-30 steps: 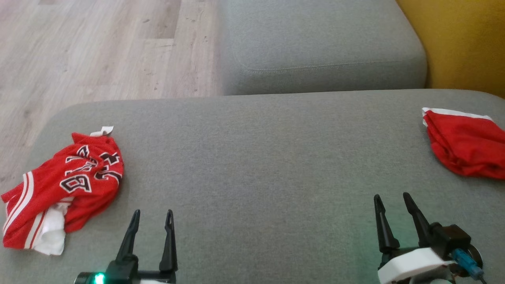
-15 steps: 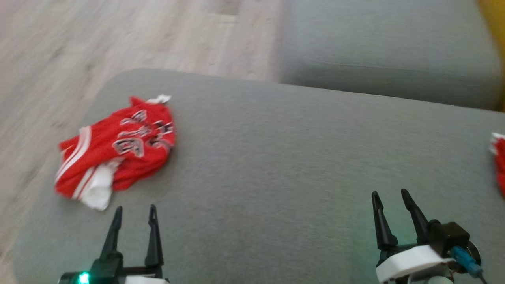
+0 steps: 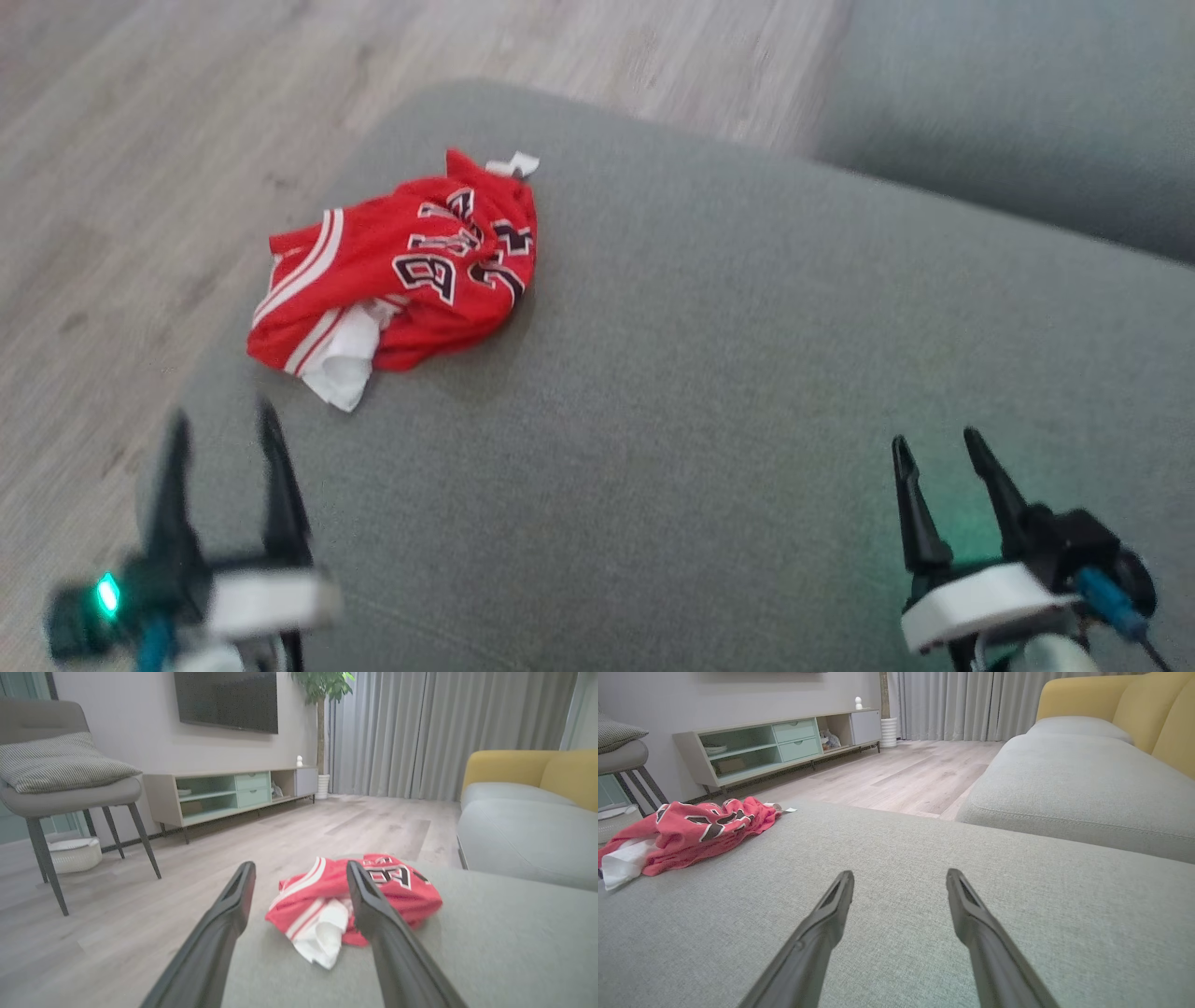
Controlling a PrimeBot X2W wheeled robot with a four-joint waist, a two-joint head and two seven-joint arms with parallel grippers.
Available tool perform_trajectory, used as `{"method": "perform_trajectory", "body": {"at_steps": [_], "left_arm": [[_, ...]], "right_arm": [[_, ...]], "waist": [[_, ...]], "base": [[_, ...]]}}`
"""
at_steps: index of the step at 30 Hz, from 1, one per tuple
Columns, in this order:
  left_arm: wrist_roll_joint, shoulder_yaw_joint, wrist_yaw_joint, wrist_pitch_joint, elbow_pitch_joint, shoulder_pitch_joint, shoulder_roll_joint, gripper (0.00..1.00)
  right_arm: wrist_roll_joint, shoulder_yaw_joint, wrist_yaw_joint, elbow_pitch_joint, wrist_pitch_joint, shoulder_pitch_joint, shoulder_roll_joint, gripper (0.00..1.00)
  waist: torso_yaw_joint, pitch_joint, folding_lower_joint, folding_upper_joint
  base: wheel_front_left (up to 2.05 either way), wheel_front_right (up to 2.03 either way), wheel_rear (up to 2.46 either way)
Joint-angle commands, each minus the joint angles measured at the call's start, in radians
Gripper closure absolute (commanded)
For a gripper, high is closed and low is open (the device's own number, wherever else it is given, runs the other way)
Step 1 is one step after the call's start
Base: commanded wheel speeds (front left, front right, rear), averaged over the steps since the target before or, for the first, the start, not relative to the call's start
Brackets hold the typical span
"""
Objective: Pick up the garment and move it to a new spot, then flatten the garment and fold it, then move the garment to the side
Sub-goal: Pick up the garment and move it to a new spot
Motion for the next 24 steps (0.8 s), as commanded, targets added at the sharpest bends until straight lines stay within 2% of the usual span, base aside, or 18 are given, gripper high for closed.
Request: {"method": "perform_trajectory", "body": {"at_steps": [1, 4, 7, 11, 15, 20, 22, 23, 24], "left_arm": [[0.004, 0.041, -0.005, -0.005, -0.045, -0.098, 0.012, 0.00], [0.007, 0.064, -0.024, -0.005, -0.022, -0.215, 0.034, 0.00], [0.012, 0.073, -0.028, 0.004, 0.143, -0.345, 0.069, 0.00], [0.001, 0.080, -0.035, 0.162, 0.383, -0.568, 0.122, 0.00], [-0.036, 0.081, -0.090, 0.331, 0.612, -0.752, 0.166, 0.00], [-0.070, 0.096, -0.118, 0.410, 0.835, -0.873, 0.209, 0.00], [-0.078, 0.096, -0.131, 0.394, 0.889, -0.895, 0.221, 0.00], [-0.078, 0.097, -0.129, 0.366, 0.906, -0.902, 0.229, 0.18], [-0.074, 0.094, -0.128, 0.335, 0.917, -0.908, 0.234, 0.65]], "right_arm": [[-0.011, 0.020, -0.001, -0.038, -0.011, -0.059, -0.020, 0.00], [-0.029, 0.025, -0.001, -0.052, -0.011, -0.097, -0.068, 0.00], [-0.040, 0.028, -0.001, -0.071, -0.011, -0.136, -0.125, 0.00], [-0.042, 0.026, -0.001, -0.097, -0.011, -0.175, -0.196, 0.00], [-0.042, 0.035, -0.001, -0.124, -0.011, -0.211, -0.254, 0.00], [-0.042, 0.059, -0.001, -0.138, -0.011, -0.246, -0.291, 0.00], [-0.042, 0.064, -0.001, -0.140, -0.011, -0.256, -0.299, 0.00], [-0.042, 0.067, -0.001, -0.140, -0.011, -0.261, -0.301, 0.00], [-0.043, 0.066, -0.001, -0.139, -0.011, -0.264, -0.301, 0.00]], "waist": [[-0.008, 0.062, 0.0000, 0.0000], [-0.031, 0.150, 0.0000, 0.0000], [-0.055, 0.237, 0.0000, 0.0000], [-0.076, 0.342, 0.0000, 0.0000], [-0.094, 0.420, 0.0000, 0.0000], [-0.124, 0.476, 0.0000, 0.0000], [-0.132, 0.491, 0.0000, 0.0000], [-0.137, 0.495, 0.0000, 0.0000], [-0.139, 0.496, 0.0000, 0.0000]], "base": [[0.00, 0.00, 0.00], [0.00, 0.00, 0.00], [0.00, 0.00, 0.00], [0.00, 0.00, 0.00], [0.00, 0.00, 0.00], [0.00, 0.00, 0.00], [0.00, 0.00, 0.00], [0.00, 0.00, 0.00], [0.00, 0.00, 0.00]]}}
